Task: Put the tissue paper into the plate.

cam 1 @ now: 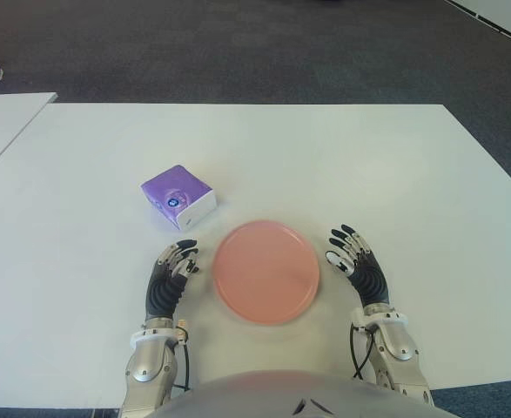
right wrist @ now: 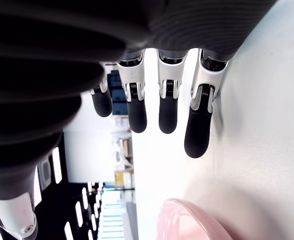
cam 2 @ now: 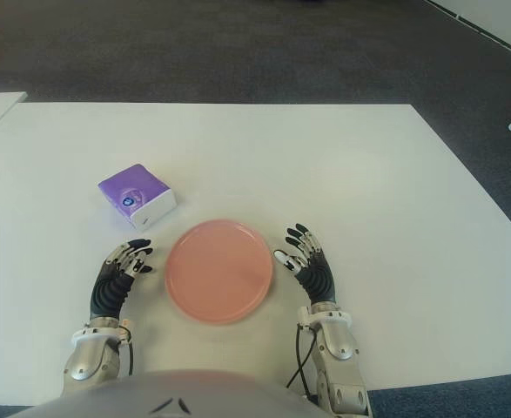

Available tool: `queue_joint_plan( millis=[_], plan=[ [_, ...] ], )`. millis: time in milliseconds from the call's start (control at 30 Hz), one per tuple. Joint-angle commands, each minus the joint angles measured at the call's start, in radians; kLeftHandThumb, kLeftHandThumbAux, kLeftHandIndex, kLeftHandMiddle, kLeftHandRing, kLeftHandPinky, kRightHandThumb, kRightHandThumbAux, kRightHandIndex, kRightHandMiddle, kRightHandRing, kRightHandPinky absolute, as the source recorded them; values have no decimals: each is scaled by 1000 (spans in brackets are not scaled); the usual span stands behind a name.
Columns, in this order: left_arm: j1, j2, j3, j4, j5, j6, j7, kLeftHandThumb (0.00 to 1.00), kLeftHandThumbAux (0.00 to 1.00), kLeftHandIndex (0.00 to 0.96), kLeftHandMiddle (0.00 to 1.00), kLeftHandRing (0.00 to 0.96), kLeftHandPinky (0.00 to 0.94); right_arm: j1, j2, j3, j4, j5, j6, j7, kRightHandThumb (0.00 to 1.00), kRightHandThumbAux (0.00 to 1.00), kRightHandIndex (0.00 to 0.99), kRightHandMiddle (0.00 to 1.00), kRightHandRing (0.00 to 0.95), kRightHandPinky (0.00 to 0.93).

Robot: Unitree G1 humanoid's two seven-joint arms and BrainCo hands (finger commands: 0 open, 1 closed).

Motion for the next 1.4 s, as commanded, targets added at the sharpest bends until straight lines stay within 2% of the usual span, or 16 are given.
queue_joint_plan(
  millis=[33,433,733,867,1033,1133,1167,1233,1400],
  plan=[
    [16,0,-8,25,3,42,-1,171,604,305,275,296,323,37,2,-3,66,0,71,0,358,664,120,207,191,204],
    [16,6,-9,21,10,18,-5,163,600,296,272,284,315,35,2,-2,67,-4,76,-4,350,669,120,205,190,211],
    [21,3,-10,5,12,18,-1,205,612,300,274,278,311,34,3,-1,65,-5,81,-6,355,668,124,207,192,204],
    [26,7,-12,-2,36,10,11,229,621,253,260,268,305,35,3,-1,64,-5,81,-7,353,668,122,206,191,202],
    [24,38,-16,16,228,-92,113,262,612,188,247,264,301,33,2,-1,68,-7,76,-6,346,668,118,204,190,201],
    [13,80,-17,-8,422,-136,216,272,583,179,251,278,321,32,1,0,69,-7,79,-5,339,670,114,203,188,198],
    [6,97,-19,-21,498,-137,254,273,575,180,252,282,326,31,1,0,69,-8,80,-6,337,671,113,203,188,197],
    [-1,111,-22,-30,572,-135,292,271,541,184,249,285,311,30,1,0,70,-8,82,-6,331,673,113,202,187,198],
    [-40,129,-44,-135,796,-61,348,273,475,198,224,250,257,26,1,1,74,-12,85,-11,328,673,116,201,188,203]
  ],
)
